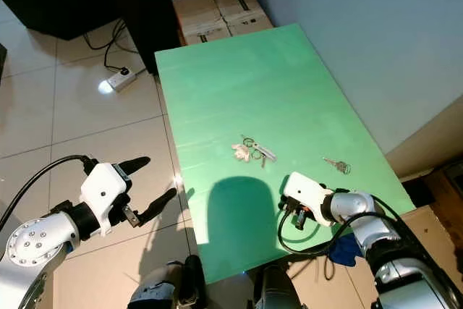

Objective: Hang keys on a hook

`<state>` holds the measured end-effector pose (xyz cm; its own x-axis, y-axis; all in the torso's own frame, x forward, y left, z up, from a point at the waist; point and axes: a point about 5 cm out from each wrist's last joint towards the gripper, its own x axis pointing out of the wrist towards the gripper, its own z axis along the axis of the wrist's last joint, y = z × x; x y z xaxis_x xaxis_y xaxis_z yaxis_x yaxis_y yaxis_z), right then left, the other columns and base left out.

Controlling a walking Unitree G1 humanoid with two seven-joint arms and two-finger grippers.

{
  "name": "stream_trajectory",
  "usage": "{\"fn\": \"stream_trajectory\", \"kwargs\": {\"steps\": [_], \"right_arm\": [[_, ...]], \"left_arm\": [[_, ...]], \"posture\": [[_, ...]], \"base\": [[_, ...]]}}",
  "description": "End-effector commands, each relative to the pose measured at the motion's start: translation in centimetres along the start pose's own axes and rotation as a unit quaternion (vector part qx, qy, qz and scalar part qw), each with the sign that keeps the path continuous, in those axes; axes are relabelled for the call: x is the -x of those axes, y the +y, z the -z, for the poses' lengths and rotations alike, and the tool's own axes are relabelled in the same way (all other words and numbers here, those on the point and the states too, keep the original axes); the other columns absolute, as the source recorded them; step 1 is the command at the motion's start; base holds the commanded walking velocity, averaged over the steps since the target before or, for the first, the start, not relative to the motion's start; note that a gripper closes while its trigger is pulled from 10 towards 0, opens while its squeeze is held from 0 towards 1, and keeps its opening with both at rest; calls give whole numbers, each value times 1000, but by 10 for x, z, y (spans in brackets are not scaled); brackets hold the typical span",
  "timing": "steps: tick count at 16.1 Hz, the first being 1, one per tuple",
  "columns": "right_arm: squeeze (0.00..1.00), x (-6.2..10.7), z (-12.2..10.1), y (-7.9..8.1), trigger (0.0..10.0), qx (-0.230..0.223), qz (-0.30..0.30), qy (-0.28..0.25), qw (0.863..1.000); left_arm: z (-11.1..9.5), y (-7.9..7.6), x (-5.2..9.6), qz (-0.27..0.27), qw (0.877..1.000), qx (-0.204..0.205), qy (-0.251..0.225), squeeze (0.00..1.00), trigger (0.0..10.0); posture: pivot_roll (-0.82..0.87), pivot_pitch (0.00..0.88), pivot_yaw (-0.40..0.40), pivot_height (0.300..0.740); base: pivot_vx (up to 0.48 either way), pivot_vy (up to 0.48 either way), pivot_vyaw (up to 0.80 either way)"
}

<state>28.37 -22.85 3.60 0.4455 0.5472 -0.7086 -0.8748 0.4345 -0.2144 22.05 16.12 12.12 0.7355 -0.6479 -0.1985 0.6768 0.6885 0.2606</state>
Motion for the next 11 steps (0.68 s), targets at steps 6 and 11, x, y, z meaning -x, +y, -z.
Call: {"fn": "stream_trajectory", "kwargs": {"steps": [6,11], "right_arm": [[0,18,4,-13,0,-13,-54,36,998],[0,27,1,-22,0,-20,-67,36,997]], "left_arm": [[-1,-2,4,-5,1000,3,1,0,10000],[-1,-2,3,-7,1000,6,1,0,10000]], "posture": [[23,285,82,740],[19,291,77,740]], "base": [[0,0,0],[0,0,0]]}}
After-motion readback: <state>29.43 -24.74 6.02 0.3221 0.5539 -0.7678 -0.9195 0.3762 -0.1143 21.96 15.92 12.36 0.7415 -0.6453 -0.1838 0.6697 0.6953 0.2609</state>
